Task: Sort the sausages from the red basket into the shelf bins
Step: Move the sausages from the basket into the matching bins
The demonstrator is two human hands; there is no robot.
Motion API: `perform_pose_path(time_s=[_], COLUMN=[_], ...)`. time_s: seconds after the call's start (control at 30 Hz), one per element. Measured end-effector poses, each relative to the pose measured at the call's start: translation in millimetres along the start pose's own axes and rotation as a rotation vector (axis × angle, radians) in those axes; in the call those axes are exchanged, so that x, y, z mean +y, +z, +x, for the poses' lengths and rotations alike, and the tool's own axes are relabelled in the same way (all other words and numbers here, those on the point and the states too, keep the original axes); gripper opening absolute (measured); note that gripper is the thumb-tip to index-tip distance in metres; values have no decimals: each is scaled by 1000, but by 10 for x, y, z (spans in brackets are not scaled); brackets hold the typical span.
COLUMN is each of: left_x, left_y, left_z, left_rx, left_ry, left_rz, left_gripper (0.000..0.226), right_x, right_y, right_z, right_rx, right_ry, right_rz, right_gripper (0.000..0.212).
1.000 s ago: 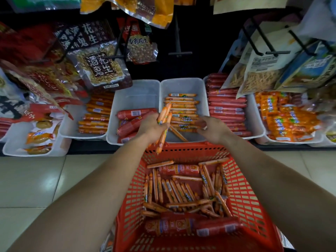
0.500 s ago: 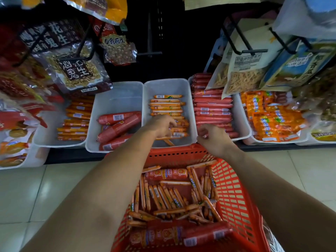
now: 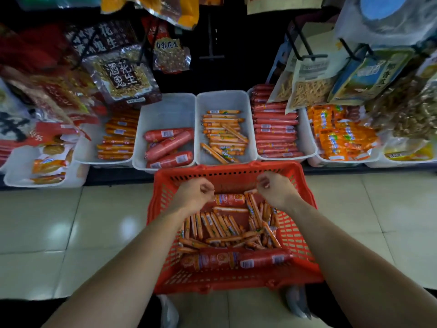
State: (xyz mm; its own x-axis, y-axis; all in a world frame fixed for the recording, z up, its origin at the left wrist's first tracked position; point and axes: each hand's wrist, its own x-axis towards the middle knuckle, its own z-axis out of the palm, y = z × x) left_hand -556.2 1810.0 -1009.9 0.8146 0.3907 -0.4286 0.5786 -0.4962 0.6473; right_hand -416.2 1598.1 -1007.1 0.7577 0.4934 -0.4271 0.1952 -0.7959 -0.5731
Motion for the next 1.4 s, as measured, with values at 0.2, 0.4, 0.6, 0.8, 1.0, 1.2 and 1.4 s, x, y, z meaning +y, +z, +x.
perform_pose_path(time_s=[0.2, 0.4, 0.6, 0.8, 1.0, 1.2, 1.4], left_x=[-343, -663, -838, -904, -1004, -1022, -1172], left_y=[655, 1022, 1295, 1632, 1741, 1673, 1452], left_z=[-387, -375, -57, 244, 339, 370, 387], left_rx=[-193, -276, -354, -407, -443, -475, -150], left_ry=[-182, -273, -230, -179, -160, -149, -397], left_rz=[74, 88, 165, 296, 331, 332, 71], left_gripper=[27, 53, 56, 65, 23, 23, 14], right_x=[484, 940, 1059, 1275, 1249, 1179, 1009], right_y=[404, 924, 1223, 1316, 1307, 1321, 1363], right_z=[-291, -46, 110, 95, 159, 164, 405], right_rx=[-161, -260, -300, -307, -404, -317, -98], right_ry=[130, 262, 250, 188, 83, 118, 293], right_rz=[-134, -245, -314, -334, -497, -161, -58], right_gripper=[30, 60, 46, 44, 52, 36, 40])
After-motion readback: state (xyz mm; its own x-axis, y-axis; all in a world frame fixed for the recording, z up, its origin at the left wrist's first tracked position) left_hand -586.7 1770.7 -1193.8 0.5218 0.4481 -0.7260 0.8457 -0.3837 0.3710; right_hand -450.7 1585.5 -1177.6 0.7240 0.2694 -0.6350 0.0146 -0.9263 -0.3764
